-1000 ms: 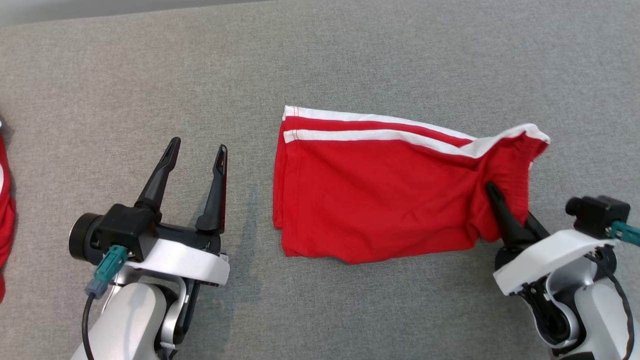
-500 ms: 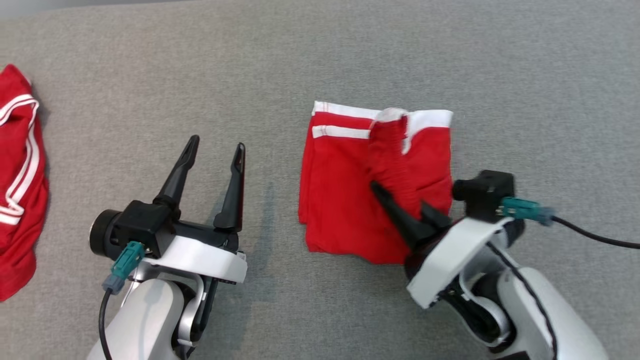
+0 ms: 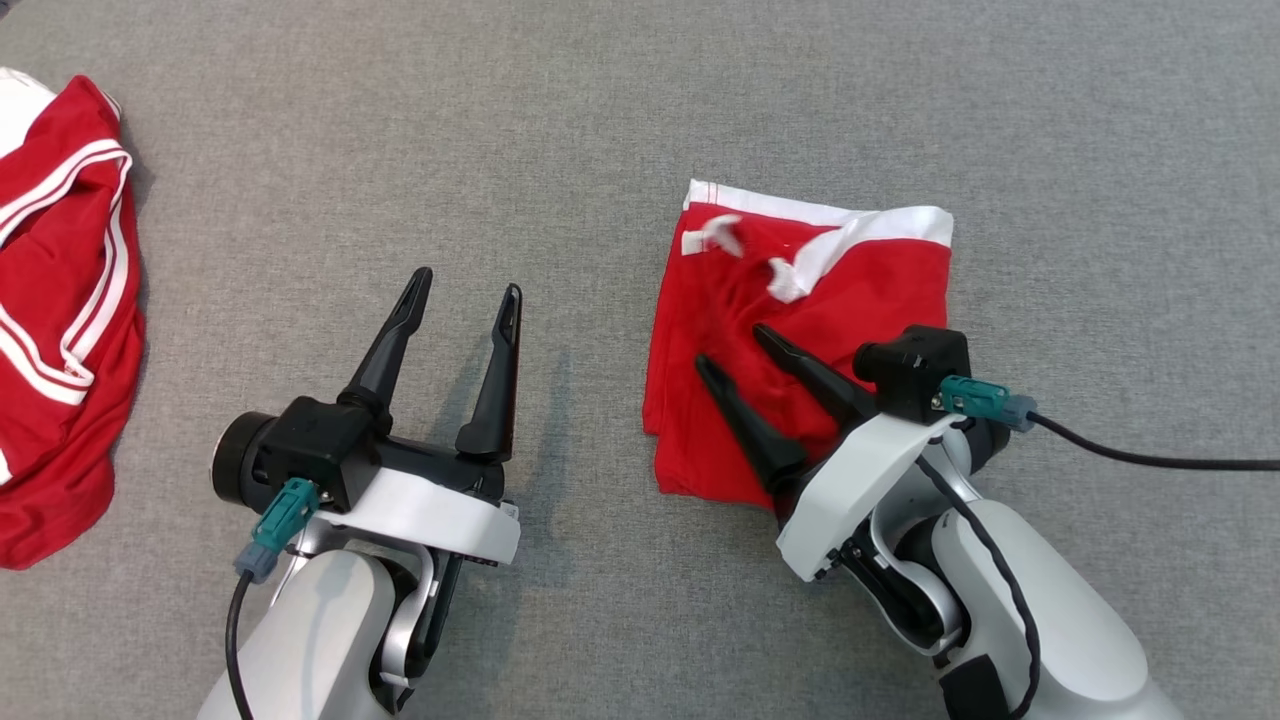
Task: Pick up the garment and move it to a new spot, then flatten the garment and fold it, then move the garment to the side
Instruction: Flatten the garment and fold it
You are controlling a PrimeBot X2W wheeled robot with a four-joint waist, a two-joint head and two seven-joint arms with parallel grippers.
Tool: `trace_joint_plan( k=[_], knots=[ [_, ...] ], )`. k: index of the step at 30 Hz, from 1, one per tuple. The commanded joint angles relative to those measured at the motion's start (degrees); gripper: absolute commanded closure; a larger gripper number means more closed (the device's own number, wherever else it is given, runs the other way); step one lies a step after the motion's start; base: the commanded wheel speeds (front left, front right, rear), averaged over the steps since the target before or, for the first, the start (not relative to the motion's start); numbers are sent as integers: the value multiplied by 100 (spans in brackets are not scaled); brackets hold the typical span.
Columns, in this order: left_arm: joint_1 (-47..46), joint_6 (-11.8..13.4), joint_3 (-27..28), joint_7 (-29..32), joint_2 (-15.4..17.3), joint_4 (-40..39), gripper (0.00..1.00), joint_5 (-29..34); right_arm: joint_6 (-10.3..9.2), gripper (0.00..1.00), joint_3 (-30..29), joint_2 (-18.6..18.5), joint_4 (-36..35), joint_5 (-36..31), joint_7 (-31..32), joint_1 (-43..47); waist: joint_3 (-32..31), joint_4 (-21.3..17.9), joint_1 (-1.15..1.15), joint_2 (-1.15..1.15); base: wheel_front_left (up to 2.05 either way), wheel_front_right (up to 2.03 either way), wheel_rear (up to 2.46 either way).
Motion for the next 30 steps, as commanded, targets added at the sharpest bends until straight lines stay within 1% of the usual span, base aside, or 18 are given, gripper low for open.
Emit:
trace_joint_plan(
  k=[1, 4, 7, 11, 12, 14, 17, 21, 24, 30],
  knots=[
    [-82, -30, 7, -11, 20, 8, 0, 2, -1, 0, -4, -14, 7, -39, -28, -51, -6, -10, 0, 0, 0, 0, 0],
    [-81, -41, 33, -33, 33, 41, 0, -41, -1, 0, 109, 7, -165, -59, -419, 9, -50, -107, 0, 0, 0, 0, 0],
    [-56, -12, 66, -40, 79, 66, 0, -47, -1, 0, 2, -45, -380, -146, -767, 163, -123, -208, 0, 0, 0, 0, 0],
    [42, 47, 134, -26, 144, 67, 0, -75, -1, 0, -500, -103, -689, -393, -1195, 464, -257, -371, 0, 0, 0, 0, 0],
    [42, 47, 134, -26, 144, 67, 0, -75, -1, 0, -500, -103, -689, -393, -1195, 464, -257, -371, 0, 0, 0, 0, 0],
    [97, 99, 188, -14, 196, 49, 0, -94, -1, 0, -850, -113, -836, -552, -1333, 655, -333, -450, 0, 0, 0, 0, 0],
    [192, 210, 293, -2, 263, -10, 0, -123, -1, 0, -1407, -129, -1019, -788, -1453, 941, -443, -557, 0, 0, 0, 0, 0],
    [361, 291, 424, 13, 356, -81, 0, -193, -1, 0, -2088, -155, -1146, -1059, -1498, 1335, -612, -648, 0, 0, 0, 0, 0],
    [514, 369, 518, 25, 438, -140, 0, -240, -1, 0, -2470, -188, -1170, -1170, -1468, 1592, -755, -675, 0, 0, 0, 0, 0],
    [878, 509, 637, 47, 540, -288, 0, -331, -1, 0, -2758, -246, -1235, -1228, -1343, 1959, -1070, -661, 0, 0, 0, 0, 0]
  ],
)
